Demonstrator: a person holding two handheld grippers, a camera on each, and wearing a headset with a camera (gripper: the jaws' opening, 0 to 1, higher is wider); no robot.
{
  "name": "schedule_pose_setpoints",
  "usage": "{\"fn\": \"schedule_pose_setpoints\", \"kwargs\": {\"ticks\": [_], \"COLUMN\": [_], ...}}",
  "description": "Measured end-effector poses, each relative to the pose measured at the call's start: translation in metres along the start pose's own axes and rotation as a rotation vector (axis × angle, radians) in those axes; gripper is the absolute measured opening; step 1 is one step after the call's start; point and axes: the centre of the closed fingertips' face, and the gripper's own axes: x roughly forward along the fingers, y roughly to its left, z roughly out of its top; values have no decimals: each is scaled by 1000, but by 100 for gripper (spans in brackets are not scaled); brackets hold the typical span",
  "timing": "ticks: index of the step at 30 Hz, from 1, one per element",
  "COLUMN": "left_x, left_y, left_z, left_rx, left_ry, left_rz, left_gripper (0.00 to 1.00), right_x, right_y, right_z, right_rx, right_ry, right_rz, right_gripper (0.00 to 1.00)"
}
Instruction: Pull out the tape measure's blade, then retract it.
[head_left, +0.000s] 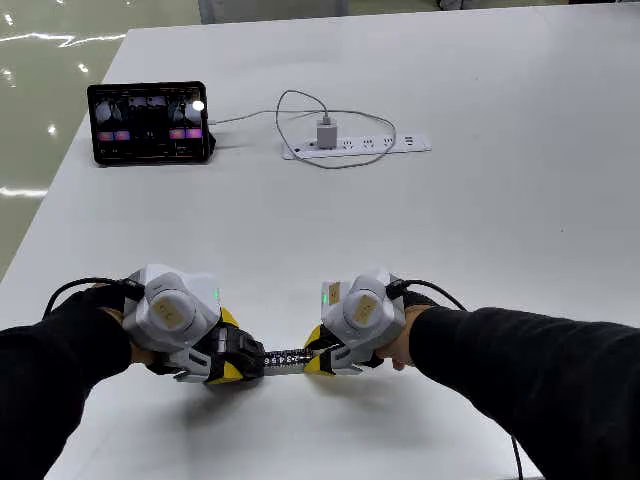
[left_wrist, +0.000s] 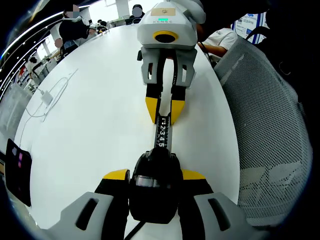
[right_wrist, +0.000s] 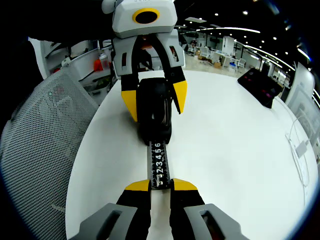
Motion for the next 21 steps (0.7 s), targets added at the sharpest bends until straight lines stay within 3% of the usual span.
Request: {"fn": "schedule_pose_setpoints", "kwargs": {"ticks": [21], "left_x": [1], "left_y": [0], "left_z": [1], "left_rx": [-3], "left_ry": [-11], "left_rz": [7], "left_gripper": [32], "right_x": [-11], "right_y": [0], "right_z": [-11], "right_rx": [19], "right_ry": [-1], "right_rz": [-5], "right_gripper": [10]}}
